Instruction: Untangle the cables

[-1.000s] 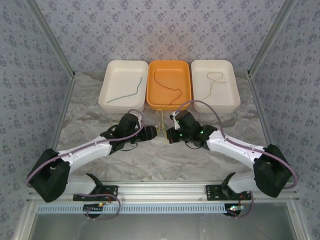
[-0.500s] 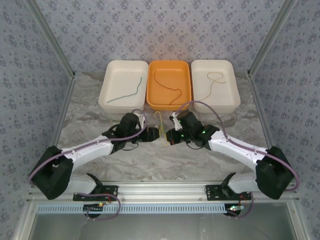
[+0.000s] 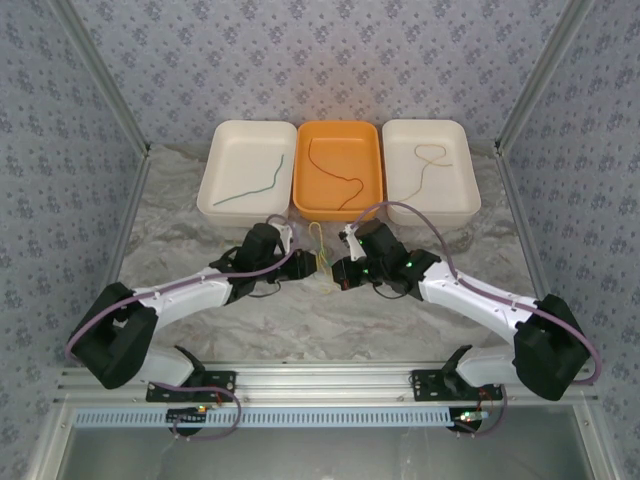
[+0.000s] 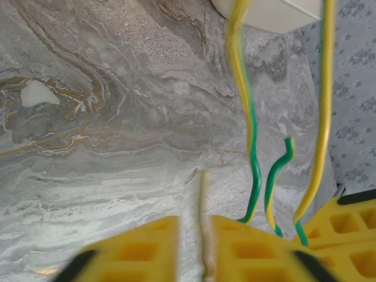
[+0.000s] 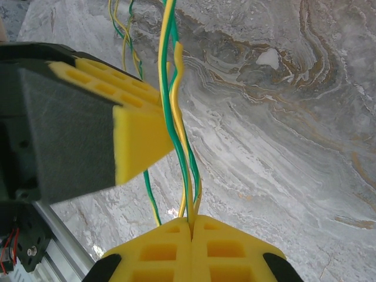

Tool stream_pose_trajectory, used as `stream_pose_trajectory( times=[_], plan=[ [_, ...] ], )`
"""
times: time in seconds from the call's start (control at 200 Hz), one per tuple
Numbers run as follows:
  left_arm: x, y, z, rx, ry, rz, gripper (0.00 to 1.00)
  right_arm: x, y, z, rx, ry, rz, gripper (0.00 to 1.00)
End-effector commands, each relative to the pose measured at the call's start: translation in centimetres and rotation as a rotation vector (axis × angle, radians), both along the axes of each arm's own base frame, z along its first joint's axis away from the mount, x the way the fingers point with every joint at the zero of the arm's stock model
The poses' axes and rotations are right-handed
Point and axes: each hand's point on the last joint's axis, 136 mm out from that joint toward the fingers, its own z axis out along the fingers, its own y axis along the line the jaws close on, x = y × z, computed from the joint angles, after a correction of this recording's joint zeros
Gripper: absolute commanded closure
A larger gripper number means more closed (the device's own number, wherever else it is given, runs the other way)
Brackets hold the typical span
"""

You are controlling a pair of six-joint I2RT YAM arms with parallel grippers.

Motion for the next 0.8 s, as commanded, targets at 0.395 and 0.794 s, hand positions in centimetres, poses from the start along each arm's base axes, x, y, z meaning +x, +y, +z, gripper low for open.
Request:
stream_pose_trajectory(
  times=[0.395, 0.794],
  plan=[
    [4.6, 9.6, 11.3, 0.025, -0.204, 0.291, 1.0, -0.8, -3.2, -1.0, -0.165, -0.027, 0.036, 1.0],
    [12.8, 12.8, 25.6, -0.176, -0.378, 0.402, 1.0, -4.8, -1.0, -3.3, -0.371, -0.06, 0.289, 1.0]
  ],
)
